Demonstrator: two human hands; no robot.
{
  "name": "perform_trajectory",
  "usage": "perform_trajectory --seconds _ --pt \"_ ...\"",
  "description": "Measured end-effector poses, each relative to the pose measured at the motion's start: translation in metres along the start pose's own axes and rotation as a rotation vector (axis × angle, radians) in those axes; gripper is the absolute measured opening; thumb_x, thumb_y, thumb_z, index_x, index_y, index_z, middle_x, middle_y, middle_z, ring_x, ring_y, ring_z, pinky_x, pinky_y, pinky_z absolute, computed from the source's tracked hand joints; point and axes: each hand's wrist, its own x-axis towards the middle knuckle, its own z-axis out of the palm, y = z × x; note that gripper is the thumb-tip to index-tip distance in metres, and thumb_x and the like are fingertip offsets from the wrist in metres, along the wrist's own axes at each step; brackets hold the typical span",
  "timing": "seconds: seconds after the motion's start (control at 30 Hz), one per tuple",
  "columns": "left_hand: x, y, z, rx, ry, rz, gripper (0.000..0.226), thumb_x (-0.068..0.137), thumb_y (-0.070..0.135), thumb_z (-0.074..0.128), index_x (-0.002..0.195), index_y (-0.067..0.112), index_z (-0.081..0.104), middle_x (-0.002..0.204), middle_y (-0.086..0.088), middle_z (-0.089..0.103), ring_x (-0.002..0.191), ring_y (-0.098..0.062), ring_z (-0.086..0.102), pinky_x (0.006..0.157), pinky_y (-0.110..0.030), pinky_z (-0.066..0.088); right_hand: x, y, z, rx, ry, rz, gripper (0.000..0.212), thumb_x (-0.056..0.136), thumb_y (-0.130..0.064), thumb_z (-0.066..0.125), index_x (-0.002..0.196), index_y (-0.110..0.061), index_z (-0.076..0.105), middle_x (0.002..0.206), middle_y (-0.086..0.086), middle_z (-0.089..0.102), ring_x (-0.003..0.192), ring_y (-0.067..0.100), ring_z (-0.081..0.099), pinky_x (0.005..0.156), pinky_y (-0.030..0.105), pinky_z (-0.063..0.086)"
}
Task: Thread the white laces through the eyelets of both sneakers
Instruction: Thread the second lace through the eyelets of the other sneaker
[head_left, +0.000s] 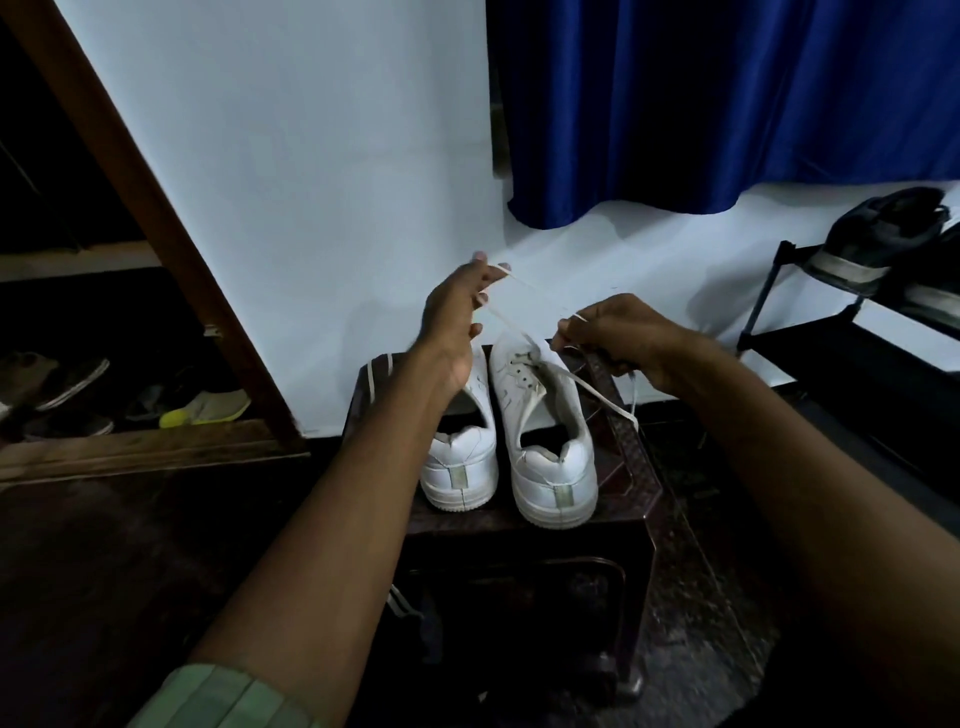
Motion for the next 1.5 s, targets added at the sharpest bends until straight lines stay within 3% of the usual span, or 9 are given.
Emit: perform_trajectory --seconds 0.17,0.3,0.47,0.6,0.73,0.93,1.07,1.2,1.5 --pt "0.004 0.002 -0.008 -0.089 -0.033 -0.037 0.034 0.105 0.038 0.055 0.076 0.025 0.044 0.056 0.007 0.047 0.052 -0.011 0.047 0.061 -0.027 0.035 0.003 0.000 -0.001 0.171 -0.087 0.074 0.019 0.099 -0.023 0.062 0.092 -0.013 0.077 0.068 0.000 0.045 0.052 0.009 0.029 0.042 0.021 0.021" --pt "-0.007 -0.008 -0.004 0.669 -0.161 0.221 0.045 0.094 0.058 0.067 0.113 0.021 0.049 0.083 0.006 0.054 0.072 -0.007 0.054 0.065 -0.027 0.042 -0.002 -0.012 -0.005 0.396 -0.142 0.063 0.008 0.094 -0.014 0.061 0.090 -0.015 0.068 0.060 -0.008 0.030 0.052 0.009 0.019 0.047 0.024 0.013" --pt "-0.008 -0.011 -0.002 0.801 -0.344 0.410 0.030 0.100 0.047 0.065 0.086 0.022 0.076 0.087 0.008 0.076 0.090 -0.010 0.071 0.084 -0.033 0.053 -0.001 -0.012 -0.009 0.488 -0.059 0.065 0.010 0.095 -0.019 0.059 0.097 -0.013 0.068 0.064 -0.006 0.031 0.052 0.009 0.022 0.042 0.021 0.019" --pt "0.001 -0.011 -0.004 0.643 -0.065 0.369 0.032 0.104 0.034 0.059 0.084 0.017 0.078 0.071 0.017 0.072 0.065 0.004 0.060 0.067 -0.022 0.045 0.000 -0.010 -0.015 0.512 -0.060 0.109 0.017 0.100 -0.030 0.060 0.093 -0.014 0.064 0.062 -0.007 0.029 0.050 0.008 0.020 0.041 0.021 0.015" --pt "0.015 -0.017 -0.012 0.515 0.161 0.324 0.030 0.105 0.031 0.055 0.089 0.018 0.077 0.091 0.006 0.078 0.086 -0.006 0.070 0.082 -0.025 0.053 0.004 -0.003 -0.023 0.492 0.030 0.228 0.023 0.104 -0.033 0.056 0.092 -0.015 0.062 0.057 -0.008 0.029 0.045 0.006 0.019 0.036 0.019 0.017" --pt "0.027 -0.025 -0.020 0.927 -0.192 0.204 0.054 0.105 0.024 0.057 0.157 0.017 0.044 0.167 -0.011 0.033 0.143 -0.027 0.050 0.122 -0.040 0.034 0.018 0.008 -0.012 0.857 0.298 0.226 0.030 0.103 0.000 0.032 0.122 -0.008 0.054 0.065 0.004 0.052 0.043 0.009 0.033 0.038 0.022 0.025" --pt "0.015 -0.032 -0.018 1.103 -0.050 0.444 0.047 0.089 0.007 0.073 0.133 0.023 0.070 0.153 -0.006 0.056 0.129 -0.023 0.061 0.111 -0.033 0.043 0.018 -0.003 0.003 1.004 0.275 0.173 0.044 0.097 0.014 0.023 0.115 -0.004 0.059 0.102 0.013 0.062 0.066 0.013 0.053 0.054 0.020 0.044" --pt "-0.002 -0.017 -0.007 1.117 0.132 0.423 0.023 0.077 0.025 0.082 0.098 0.030 0.076 0.105 0.008 0.075 0.100 -0.019 0.069 0.087 -0.032 0.053 0.018 -0.006 0.017 1.067 0.206 0.141 0.051 0.094 0.026 0.021 0.133 0.010 0.050 0.121 0.024 0.059 0.110 0.031 0.066 0.105 0.032 0.052" --pt "-0.014 -0.010 0.010 1.112 -0.267 -0.002 0.029 0.071 0.034 0.084 0.092 0.016 0.076 0.088 -0.003 0.073 0.083 -0.019 0.067 0.062 -0.027 0.046 0.004 0.002 0.043 0.693 0.270 0.011 0.011 0.085 0.017 0.070 0.092 0.008 0.071 0.082 0.024 0.071 0.067 0.025 0.072 0.063 0.027 0.061"
